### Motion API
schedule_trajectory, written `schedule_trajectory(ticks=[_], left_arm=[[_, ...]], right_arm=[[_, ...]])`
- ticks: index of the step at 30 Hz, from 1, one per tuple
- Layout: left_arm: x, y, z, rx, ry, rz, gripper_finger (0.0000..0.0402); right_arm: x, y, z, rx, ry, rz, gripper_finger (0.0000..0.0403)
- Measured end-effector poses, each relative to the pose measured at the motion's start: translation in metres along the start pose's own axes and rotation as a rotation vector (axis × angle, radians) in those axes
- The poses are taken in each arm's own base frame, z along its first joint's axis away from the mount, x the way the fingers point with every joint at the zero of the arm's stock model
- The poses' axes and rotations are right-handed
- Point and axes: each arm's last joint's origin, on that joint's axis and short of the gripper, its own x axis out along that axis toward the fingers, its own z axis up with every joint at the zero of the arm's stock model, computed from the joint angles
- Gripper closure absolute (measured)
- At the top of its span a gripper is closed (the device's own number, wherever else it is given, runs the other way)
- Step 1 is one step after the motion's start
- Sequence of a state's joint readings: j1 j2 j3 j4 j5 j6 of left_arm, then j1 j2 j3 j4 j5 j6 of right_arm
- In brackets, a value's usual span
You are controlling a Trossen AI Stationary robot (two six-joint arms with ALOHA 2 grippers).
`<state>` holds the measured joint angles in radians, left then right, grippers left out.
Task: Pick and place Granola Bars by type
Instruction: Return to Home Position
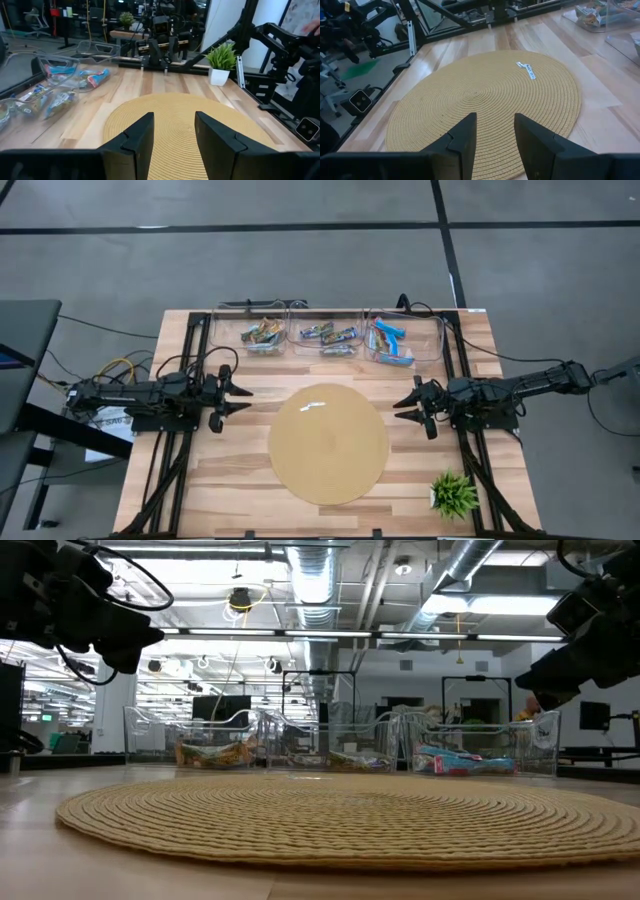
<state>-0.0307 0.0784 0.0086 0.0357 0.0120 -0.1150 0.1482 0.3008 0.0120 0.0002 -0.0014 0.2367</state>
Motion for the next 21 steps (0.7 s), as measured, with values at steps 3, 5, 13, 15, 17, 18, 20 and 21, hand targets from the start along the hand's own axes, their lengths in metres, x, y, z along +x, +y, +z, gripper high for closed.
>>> schedule_trajectory(ticks=[3,5,13,15,17,18,20,21], left_arm=[[0.000,0.000,0.000,0.000,0.000,0.000,0.0267],[0.000,0.000,0.000,0.000,0.000,0.000,0.0267],[0.000,0.000,0.000,-0.001,0.000,0.001,0.0267],[0.000,0.000,0.000,-0.001,0.001,0.001,0.0267],[0.000,0.000,0.000,-0.001,0.001,0.001,0.0267],[0.000,0.000,0.000,-0.001,0.001,0.001,0.0267],[0.000,0.000,0.000,-0.001,0.001,0.001,0.0267],[0.000,0.000,0.000,-0.001,0.001,0.001,0.0267]], right_arm=[[0.000,0.000,0.000,0.001,-0.001,-0.003,0.0280],[0.000,-0.002,0.001,0.005,-0.013,-0.016,0.0280],[-0.011,-0.003,0.021,0.013,-0.250,-0.017,0.0280],[-0.014,-0.002,0.024,0.011,-0.290,-0.007,0.0280],[-0.017,-0.001,0.025,0.010,-0.322,0.002,0.0280],[-0.018,-0.001,0.026,0.009,-0.338,0.006,0.0280],[-0.020,-0.001,0.027,0.009,-0.352,0.010,0.0280],[-0.021,-0.001,0.026,0.009,-0.351,0.010,0.0280]])
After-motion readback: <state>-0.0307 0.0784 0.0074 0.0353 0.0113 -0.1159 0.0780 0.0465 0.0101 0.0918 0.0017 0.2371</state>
